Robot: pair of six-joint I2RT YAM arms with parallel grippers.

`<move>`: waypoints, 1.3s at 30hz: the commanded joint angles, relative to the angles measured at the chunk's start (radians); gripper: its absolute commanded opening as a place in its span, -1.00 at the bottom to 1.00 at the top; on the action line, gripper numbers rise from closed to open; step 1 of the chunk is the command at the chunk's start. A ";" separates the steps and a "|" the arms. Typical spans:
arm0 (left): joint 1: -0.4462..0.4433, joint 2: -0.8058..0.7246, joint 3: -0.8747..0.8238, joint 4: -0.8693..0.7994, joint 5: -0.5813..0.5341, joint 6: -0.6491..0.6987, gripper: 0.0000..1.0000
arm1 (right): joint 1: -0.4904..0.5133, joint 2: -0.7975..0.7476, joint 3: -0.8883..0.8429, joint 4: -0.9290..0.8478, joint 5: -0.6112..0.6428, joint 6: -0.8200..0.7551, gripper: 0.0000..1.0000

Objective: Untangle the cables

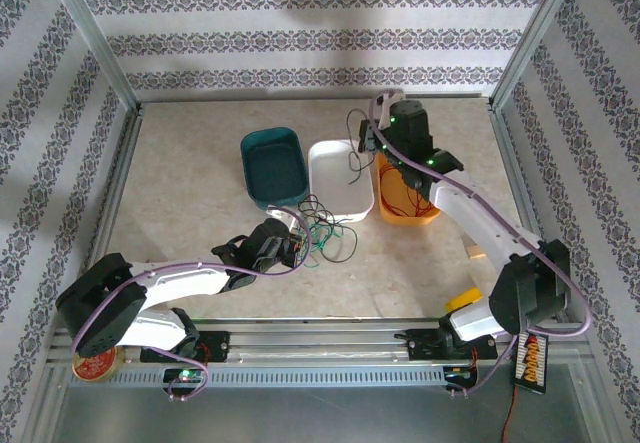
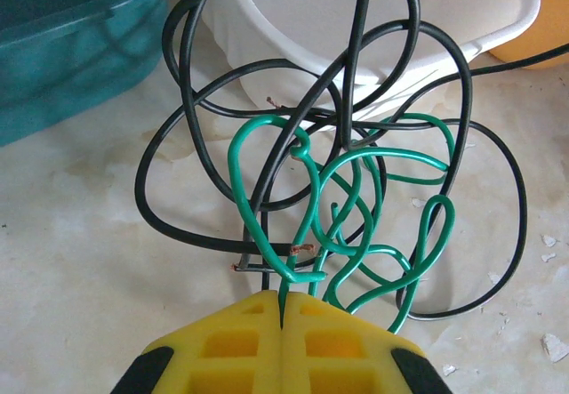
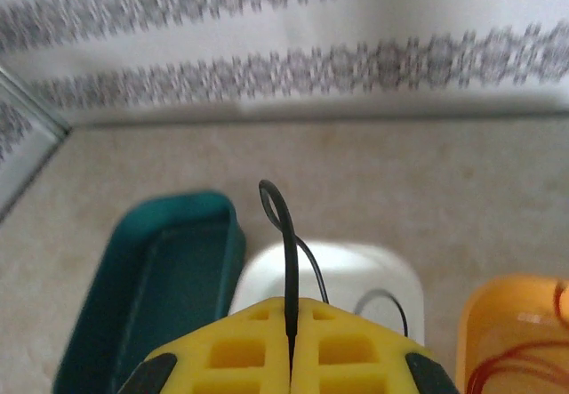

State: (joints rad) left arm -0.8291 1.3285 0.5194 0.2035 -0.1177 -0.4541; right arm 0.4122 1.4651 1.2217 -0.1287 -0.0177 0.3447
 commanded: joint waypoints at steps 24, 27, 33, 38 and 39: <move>0.016 -0.010 -0.011 0.015 -0.027 -0.010 -1.00 | 0.097 0.187 -0.026 -0.038 0.109 0.084 0.05; 0.016 -0.011 -0.014 0.016 -0.031 -0.010 -1.00 | 0.094 0.123 -0.045 -0.059 0.127 0.062 0.07; 0.016 0.002 -0.009 0.020 -0.028 -0.008 -1.00 | 0.103 -0.030 -0.154 -0.091 0.095 0.058 0.06; 0.016 0.007 -0.010 0.023 -0.030 -0.003 -1.00 | 0.135 -0.127 -0.296 -0.123 -0.102 0.059 0.05; 0.016 0.012 -0.009 0.023 -0.029 -0.001 -1.00 | 0.145 -0.137 -0.324 -0.130 -0.125 0.065 0.04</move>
State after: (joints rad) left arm -0.8227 1.3380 0.5144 0.2031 -0.1322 -0.4538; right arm 0.5312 1.3445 0.9649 -0.2001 -0.0200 0.4156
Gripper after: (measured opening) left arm 0.046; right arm 0.525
